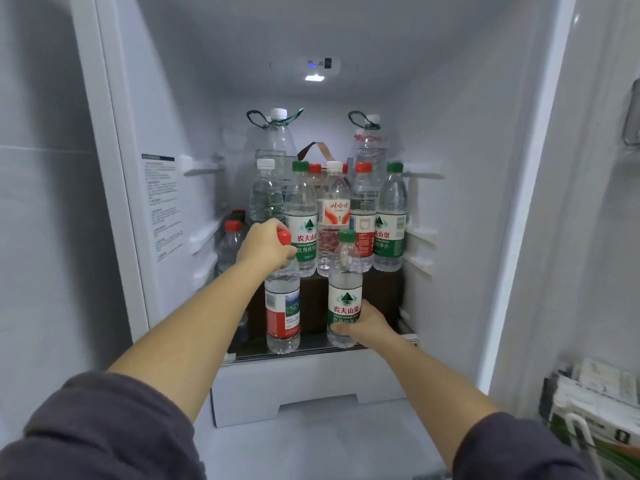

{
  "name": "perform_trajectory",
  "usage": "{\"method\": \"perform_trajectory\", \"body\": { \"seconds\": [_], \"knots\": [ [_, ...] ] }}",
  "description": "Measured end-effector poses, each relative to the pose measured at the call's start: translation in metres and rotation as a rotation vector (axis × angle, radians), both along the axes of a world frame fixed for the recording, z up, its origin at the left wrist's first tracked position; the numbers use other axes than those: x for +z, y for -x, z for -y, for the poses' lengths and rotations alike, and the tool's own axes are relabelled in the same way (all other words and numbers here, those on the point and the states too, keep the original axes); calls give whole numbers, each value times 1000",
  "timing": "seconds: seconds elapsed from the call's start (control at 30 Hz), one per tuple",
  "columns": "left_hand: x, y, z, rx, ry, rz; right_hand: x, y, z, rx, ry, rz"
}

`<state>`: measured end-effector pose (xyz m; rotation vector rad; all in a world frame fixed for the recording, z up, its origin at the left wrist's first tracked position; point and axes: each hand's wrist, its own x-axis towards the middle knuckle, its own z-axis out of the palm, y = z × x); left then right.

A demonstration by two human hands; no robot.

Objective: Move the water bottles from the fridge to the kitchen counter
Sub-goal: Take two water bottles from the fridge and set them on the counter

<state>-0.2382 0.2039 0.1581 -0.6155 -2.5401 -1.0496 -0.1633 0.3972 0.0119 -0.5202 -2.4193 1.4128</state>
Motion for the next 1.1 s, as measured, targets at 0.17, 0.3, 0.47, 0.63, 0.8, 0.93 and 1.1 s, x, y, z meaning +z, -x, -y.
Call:
{"method": "perform_trajectory", "body": {
  "seconds": [0.17, 0.3, 0.47, 0.63, 0.8, 0.93, 1.1],
  "knots": [
    [-46, -24, 15, 46, -241, 39, 5, -8, 11, -53, 76, -91],
    [-101, -32, 21, 66, -411, 167, 14, -7, 23, -113, 131, -249],
    [-127, -23, 4, 47, -431, 214, 11, 5, 26, -193, 143, -248],
    [-132, -14, 4, 42, -418, 178, 9, 3, 20, -180, 123, -239],
    [-135, -9, 10, -71, -413, 193, 9, -4, 19, -140, 128, -265],
    [-135, -5, 1, -86, -464, 226, 10, -2, 22, -140, 182, -297],
    [-139, -11, -2, -100, -525, 220, 6, -14, 31, -171, 189, -367]
  ]
}}
